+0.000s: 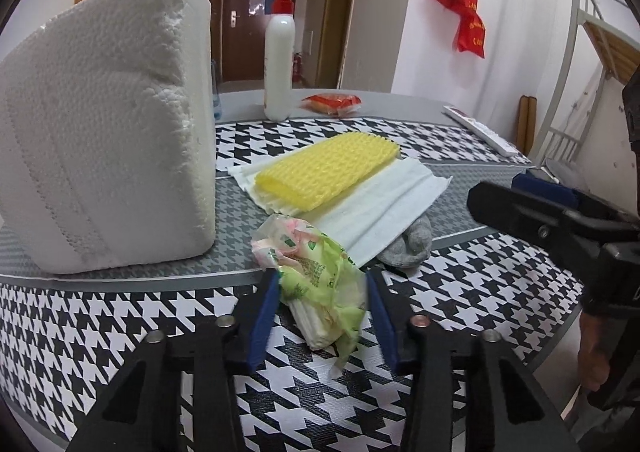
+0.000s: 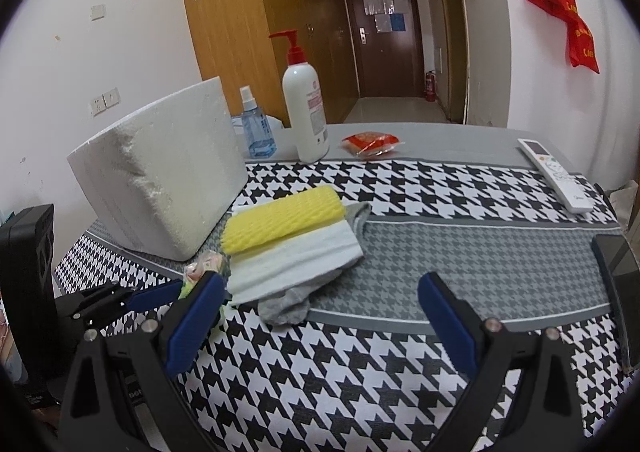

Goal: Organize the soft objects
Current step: 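Grasp the green plastic bag with the left gripper while the right approaches the mesh sleeve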

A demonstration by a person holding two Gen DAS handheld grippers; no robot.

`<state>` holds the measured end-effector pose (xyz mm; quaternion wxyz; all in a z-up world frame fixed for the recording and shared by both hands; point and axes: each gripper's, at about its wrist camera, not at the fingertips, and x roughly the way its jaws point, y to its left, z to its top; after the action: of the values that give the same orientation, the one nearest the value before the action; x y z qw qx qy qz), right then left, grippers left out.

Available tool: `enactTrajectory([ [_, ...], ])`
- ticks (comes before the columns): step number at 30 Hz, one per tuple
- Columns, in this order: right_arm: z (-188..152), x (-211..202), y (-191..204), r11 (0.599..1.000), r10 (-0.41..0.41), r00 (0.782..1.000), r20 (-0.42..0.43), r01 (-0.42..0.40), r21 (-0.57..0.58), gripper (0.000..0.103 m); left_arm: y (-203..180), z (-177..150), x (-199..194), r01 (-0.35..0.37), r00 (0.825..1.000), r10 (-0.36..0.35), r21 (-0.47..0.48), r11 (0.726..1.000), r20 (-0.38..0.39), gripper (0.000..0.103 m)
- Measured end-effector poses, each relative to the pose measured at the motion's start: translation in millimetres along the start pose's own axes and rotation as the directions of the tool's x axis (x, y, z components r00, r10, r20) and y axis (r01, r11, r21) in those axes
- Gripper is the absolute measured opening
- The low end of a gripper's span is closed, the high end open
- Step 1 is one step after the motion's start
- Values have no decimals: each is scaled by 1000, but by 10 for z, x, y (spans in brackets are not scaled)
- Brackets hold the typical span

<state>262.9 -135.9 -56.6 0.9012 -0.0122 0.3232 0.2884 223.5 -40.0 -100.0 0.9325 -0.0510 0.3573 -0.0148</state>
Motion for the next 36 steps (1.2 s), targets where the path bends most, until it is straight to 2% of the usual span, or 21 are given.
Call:
enactTrajectory([
  [1,2,8,4,1000,0,1000,-4,0,-3,99,2,2,-4,4,1000,-4,2,1000,2,38],
  [6,35,45,32,1000,0,1000,-12,0,-14,99,41,4,-64,16,1000,-16,4,1000,19,30],
  [7,43,54,42,1000,-1,1000,-14,1,-16,99,55,-2,-85,16,1000,-16,4,1000,23,25],
  [27,234,248,336,997,20,999,-43,-23,-73,99,319,-110,-398,-9,997,8,8,1000,75,25],
  [36,357,410,427,996,52,996,-68,-57,-72,99,405,-171,-508,9,996,-10,22,1000,86,25],
])
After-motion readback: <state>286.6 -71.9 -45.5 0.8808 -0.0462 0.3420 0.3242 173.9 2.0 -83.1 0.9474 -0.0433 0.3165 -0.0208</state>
